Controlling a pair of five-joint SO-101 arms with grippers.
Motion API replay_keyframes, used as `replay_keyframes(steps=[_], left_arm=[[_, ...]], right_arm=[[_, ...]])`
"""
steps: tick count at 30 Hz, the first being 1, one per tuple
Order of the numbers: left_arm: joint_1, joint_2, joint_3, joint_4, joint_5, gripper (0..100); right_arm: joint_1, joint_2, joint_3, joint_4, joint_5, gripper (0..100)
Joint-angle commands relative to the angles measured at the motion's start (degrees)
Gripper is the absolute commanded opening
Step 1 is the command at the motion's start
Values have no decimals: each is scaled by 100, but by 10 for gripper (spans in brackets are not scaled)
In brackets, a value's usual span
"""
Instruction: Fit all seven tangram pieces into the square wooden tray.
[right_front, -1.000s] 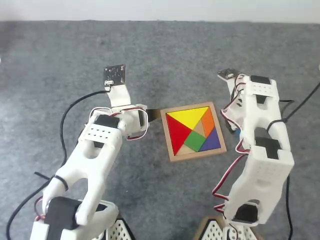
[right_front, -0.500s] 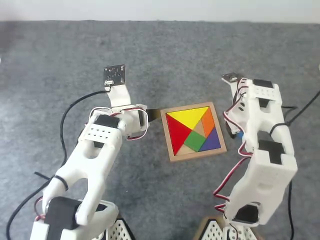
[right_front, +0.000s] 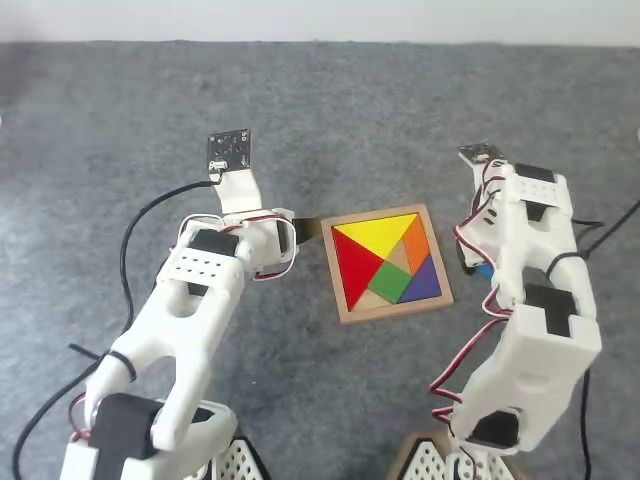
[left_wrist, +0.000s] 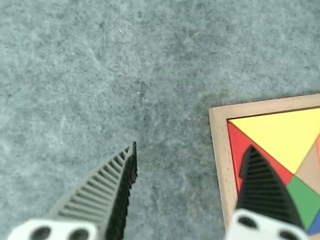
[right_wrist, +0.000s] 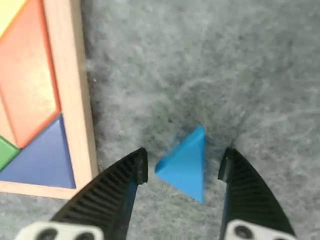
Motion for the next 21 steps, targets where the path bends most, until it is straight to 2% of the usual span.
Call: replay_keyframes(steps=[1,9,16,21], left_arm=[[9,-220,-136,9,-53,317],[9,-220,-136,9,-53,317],[9,-220,-136,9,-53,317],[9,-211,-136,9,-53,317]], right_arm=[[462,-356,281,215,-88,266],[426,-1218,1310,-637,-79,266],[13,-1033,1196,-567,-35,267],[13,-989,554,-189,237,267]])
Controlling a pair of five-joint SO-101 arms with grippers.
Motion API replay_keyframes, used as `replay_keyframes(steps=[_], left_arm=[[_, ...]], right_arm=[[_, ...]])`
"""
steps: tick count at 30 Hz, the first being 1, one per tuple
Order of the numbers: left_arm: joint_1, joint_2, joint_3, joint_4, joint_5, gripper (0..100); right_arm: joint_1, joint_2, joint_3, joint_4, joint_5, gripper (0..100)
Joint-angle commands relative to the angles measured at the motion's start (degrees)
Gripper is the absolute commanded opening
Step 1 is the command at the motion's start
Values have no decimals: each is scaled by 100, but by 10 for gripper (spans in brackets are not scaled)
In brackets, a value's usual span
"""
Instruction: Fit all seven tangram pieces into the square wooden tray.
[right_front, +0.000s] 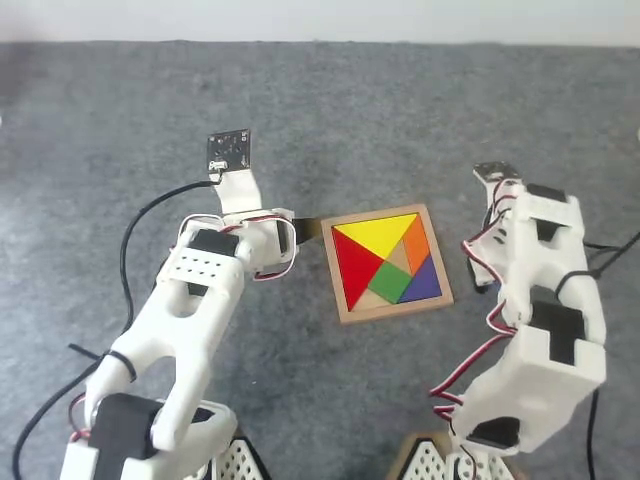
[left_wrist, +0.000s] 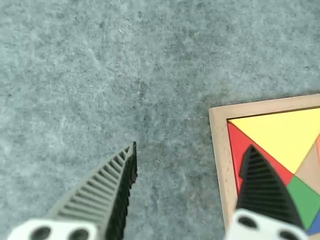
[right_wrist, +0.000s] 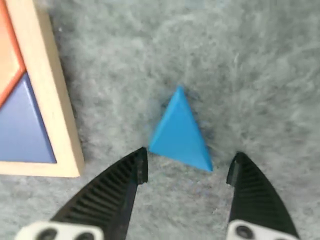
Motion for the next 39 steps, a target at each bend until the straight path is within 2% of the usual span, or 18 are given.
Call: replay_keyframes(steps=[1,6,12,18,26,31,35,39], left_arm=[[9,-211,-136,9,-53,317],[9,-211,-136,9,-53,317],[9,-211,-136,0,-53,317],[9,-211,-136,0,-53,317],[9,-211,-136,9,-53,317],[9,-211,-136,0,-53,317],[9,-211,-136,0,-53,317],[9,-211,-136,0,-53,317]], right_arm=[[-110,-40,-633,171,246,267],[-268,-40,-949,347,264,267],[-629,-40,-686,321,264,267],[-576,48,-659,189,70,266],[-268,1086,-1099,215,62,266],[-251,1112,-1301,523,44,266],[-242,831,-1327,778,88,222],[-233,585,-1310,804,457,182]])
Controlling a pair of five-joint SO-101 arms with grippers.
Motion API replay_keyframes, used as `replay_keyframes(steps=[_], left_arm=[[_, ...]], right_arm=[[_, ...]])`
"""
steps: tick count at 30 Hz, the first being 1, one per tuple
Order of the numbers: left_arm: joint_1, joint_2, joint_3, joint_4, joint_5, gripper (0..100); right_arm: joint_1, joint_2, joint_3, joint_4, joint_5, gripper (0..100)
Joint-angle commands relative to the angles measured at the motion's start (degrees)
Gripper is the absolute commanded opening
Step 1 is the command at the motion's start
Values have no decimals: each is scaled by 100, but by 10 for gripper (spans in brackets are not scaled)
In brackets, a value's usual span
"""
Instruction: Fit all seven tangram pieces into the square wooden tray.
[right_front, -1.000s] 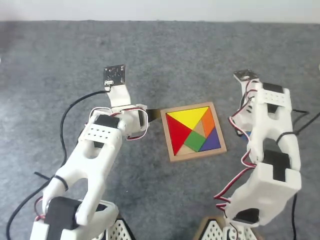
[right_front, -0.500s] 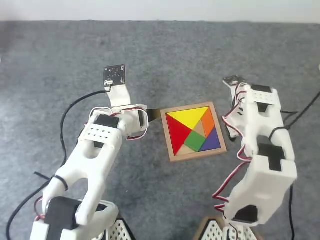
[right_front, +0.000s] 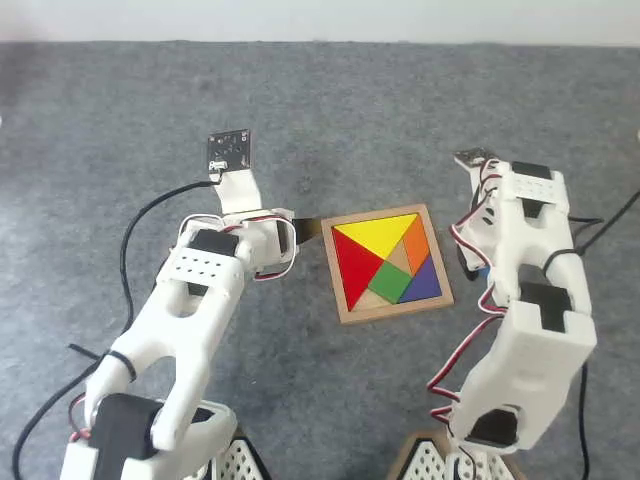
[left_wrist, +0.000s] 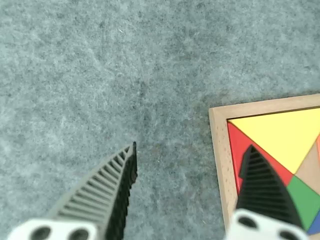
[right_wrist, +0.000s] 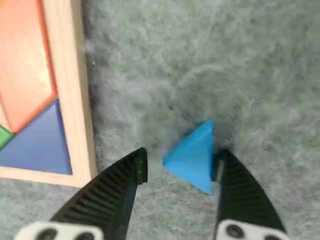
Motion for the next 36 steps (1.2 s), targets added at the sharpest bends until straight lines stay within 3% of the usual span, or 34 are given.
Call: replay_keyframes(steps=[1,17,36], left_arm=[[9,-211,-136,0,-53,317],[9,-211,-136,9,-53,317],[9,-211,-136,0,-53,317]], right_arm=[[66,-312,-70,136,325,180],[57,154,-281,119,281,158],[13,-1235,-308,804,185,143]])
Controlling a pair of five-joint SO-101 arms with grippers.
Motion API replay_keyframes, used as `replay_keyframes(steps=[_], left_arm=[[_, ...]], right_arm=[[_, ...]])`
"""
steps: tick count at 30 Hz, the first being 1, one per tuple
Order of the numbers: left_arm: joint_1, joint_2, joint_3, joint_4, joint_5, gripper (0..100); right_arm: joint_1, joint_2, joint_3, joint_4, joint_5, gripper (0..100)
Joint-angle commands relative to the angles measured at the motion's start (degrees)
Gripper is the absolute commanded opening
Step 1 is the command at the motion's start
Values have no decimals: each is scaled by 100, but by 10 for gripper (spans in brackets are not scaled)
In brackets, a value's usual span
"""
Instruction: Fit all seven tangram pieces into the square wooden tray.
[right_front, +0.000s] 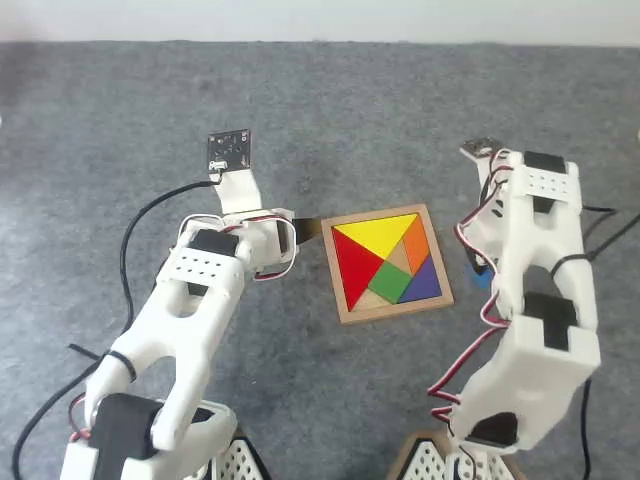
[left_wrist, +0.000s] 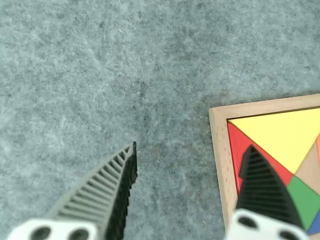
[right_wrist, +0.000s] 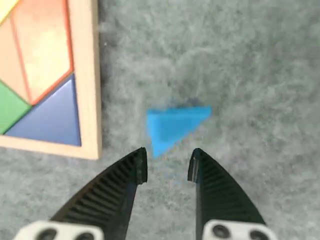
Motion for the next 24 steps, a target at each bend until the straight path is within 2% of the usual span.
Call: replay_keyframes(steps=[1,5,9,12,15,19,24], left_arm=[[9,-211,-136,0,-53,317],[9,-211,-136,0,-53,317],[9,-211,-136,0,-53,317],[9,-211,-136,0,-53,317],[9,-211,-136,0,-53,317],[9,-211,-136,0,-53,317],[9,-211,-136,0,-53,317]], right_arm=[[-66,-629,-105,251,97,143],[-435,-866,-88,567,440,143],[-321,-919,-97,462,369,143],[-242,-716,9,224,-149,144],[-391,-444,105,-127,-1020,145],[-576,-101,149,-233,-1943,190],[-532,154,141,-462,-2295,225]])
